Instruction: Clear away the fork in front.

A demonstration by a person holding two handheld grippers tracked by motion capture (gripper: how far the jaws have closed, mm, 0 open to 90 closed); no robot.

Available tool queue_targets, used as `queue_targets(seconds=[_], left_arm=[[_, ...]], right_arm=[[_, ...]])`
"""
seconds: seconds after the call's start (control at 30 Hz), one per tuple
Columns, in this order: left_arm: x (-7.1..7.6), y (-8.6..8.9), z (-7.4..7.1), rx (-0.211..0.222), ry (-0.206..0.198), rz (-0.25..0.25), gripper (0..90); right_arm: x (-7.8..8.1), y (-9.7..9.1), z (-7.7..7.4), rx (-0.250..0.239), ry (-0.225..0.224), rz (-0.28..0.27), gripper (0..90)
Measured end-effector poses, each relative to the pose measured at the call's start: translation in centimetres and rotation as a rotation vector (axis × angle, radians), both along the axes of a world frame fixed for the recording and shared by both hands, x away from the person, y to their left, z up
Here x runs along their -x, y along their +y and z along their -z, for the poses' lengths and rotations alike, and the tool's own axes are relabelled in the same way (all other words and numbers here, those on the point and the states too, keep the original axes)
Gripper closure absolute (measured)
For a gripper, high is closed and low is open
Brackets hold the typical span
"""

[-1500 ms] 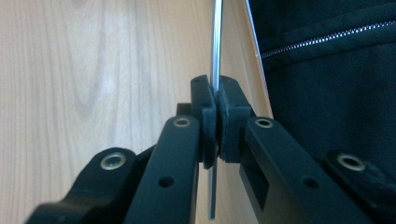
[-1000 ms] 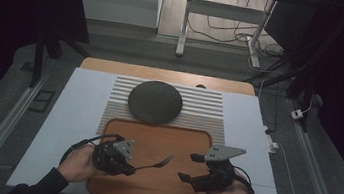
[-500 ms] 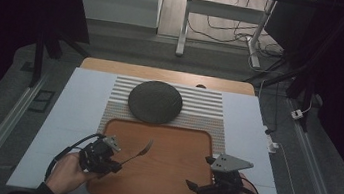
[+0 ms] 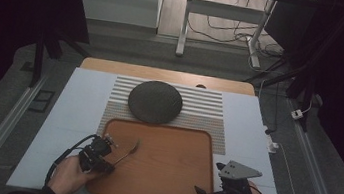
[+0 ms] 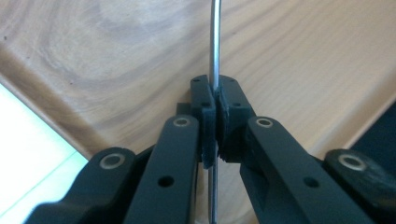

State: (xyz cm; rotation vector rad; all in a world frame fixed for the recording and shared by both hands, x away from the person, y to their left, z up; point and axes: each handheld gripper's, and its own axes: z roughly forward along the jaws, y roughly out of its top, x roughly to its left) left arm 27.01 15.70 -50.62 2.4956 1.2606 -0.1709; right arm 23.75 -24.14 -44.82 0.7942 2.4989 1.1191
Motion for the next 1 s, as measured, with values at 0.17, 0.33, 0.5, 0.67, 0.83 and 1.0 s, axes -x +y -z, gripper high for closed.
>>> queue_targets(seconds=[0.17, 0.33, 0.5, 0.67, 0.83, 1.0], left_arm=[[-0.1, 0.2, 0.1, 0.017, -0.001, -0.007, 83.6], [0.0, 0.5, -0.6, 0.058, -0.033, -0.004, 75.0], [-0.3, 1.1, -2.0, 0.112, -0.112, -0.012, 79.8], [-1.2, 1.1, -2.5, 0.164, -0.158, 0.004, 88.3], [-2.5, 0.5, -2.5, 0.21, -0.177, 0.005, 88.4], [-4.1, -0.1, -1.7, 0.198, -0.169, -0.013, 88.4]], right_arm=[[0.2, -0.4, 0.1, 0.004, 0.007, 0.012, 0.8], [0.2, -1.0, 0.1, -0.002, 0.016, 0.027, 0.8], [0.3, -1.7, 0.2, -0.019, 0.035, 0.054, 0.8], [0.5, -2.3, 0.1, -0.029, 0.044, 0.093, 0.5], [0.7, -2.6, 0.1, -0.033, 0.04, 0.127, 0.2], [0.7, -2.8, 0.1, -0.035, 0.041, 0.139, 0.2]])
